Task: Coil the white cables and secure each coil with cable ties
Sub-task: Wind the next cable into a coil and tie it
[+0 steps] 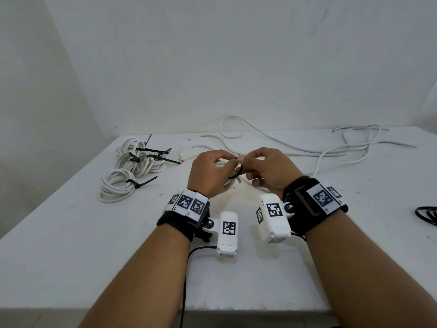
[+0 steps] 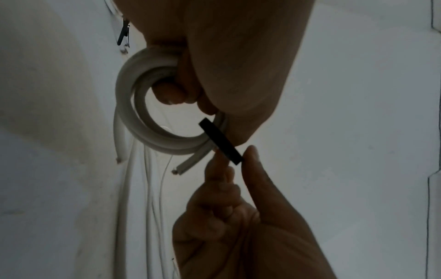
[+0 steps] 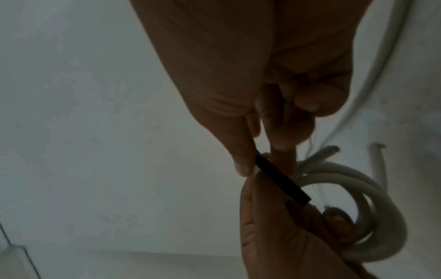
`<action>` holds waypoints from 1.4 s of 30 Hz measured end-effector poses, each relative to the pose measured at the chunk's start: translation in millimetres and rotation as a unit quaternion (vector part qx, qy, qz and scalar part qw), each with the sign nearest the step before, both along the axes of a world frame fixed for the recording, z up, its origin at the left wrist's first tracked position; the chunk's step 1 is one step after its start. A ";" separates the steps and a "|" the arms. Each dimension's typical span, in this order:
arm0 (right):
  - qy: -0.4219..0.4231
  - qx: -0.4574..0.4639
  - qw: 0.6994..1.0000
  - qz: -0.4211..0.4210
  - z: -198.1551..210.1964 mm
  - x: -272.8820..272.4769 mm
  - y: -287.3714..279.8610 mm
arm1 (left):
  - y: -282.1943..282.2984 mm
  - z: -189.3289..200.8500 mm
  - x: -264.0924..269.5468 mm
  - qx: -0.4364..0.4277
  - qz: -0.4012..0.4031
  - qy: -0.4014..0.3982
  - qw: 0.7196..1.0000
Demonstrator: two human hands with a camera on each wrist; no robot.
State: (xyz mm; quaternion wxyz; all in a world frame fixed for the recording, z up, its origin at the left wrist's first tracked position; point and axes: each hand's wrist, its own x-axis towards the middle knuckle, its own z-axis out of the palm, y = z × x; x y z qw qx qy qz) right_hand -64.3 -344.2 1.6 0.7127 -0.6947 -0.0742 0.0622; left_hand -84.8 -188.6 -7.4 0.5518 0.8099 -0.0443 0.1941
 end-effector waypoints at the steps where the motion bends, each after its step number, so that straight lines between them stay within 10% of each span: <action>1: 0.006 0.017 1.000 0.022 1.0 -0.4 0.5 | 0.8 1.8 -1.9 -0.022 -0.014 0.004 1.000; 21: 0.035 0.135 0.989 -0.038 6.3 9.8 -14.9 | -13.3 0.2 -6.1 -0.216 -0.168 0.071 0.959; 35: 0.014 -0.011 0.999 -0.050 2.8 14.1 -15.9 | -10.2 2.8 -5.9 -0.341 -0.273 0.148 0.887; 39: 0.102 0.003 0.995 0.005 -2.7 16.8 -18.9 | 11.4 16.9 5.7 -0.426 -0.203 0.053 0.880; 42: 0.090 -0.130 0.986 0.060 -5.0 11.0 3.7 | 41.7 27.0 2.5 -0.358 -0.099 0.021 0.928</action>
